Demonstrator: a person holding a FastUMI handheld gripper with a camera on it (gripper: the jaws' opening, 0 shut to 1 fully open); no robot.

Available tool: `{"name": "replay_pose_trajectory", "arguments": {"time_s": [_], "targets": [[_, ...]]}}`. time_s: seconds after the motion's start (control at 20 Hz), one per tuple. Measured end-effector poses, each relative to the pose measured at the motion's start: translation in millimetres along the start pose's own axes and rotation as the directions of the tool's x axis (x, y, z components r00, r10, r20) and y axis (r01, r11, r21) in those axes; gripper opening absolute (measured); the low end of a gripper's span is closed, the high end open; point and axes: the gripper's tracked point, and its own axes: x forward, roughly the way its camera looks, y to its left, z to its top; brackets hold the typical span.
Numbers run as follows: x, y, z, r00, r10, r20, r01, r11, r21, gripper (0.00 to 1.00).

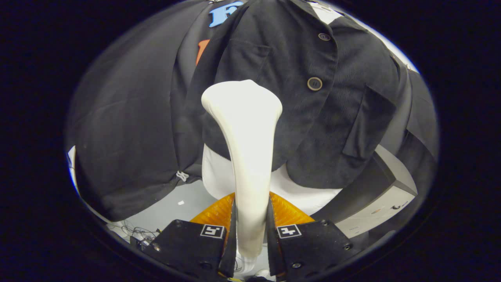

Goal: Iron the clothes twice with a garment steamer, once on the left side and once on the right side.

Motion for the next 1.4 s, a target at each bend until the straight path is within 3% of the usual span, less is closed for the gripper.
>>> {"name": "replay_pose_trajectory", "arguments": {"time_s": [0.5, 0.8, 1.05, 1.4], "targets": [[12, 11, -51, 0.995, 0.023, -0.097, -0.021, 1.0, 0.02, 0.36], [-8, 8, -39, 0.994, 0.066, -0.09, -0.061, 0.997, 0.054, 0.35], [-64, -32, -21, 0.994, 0.106, -0.024, -0.102, 0.986, 0.131, 0.36], [-171, -154, -20, 0.991, 0.077, 0.108, -0.099, 0.97, 0.22, 0.35]]}}
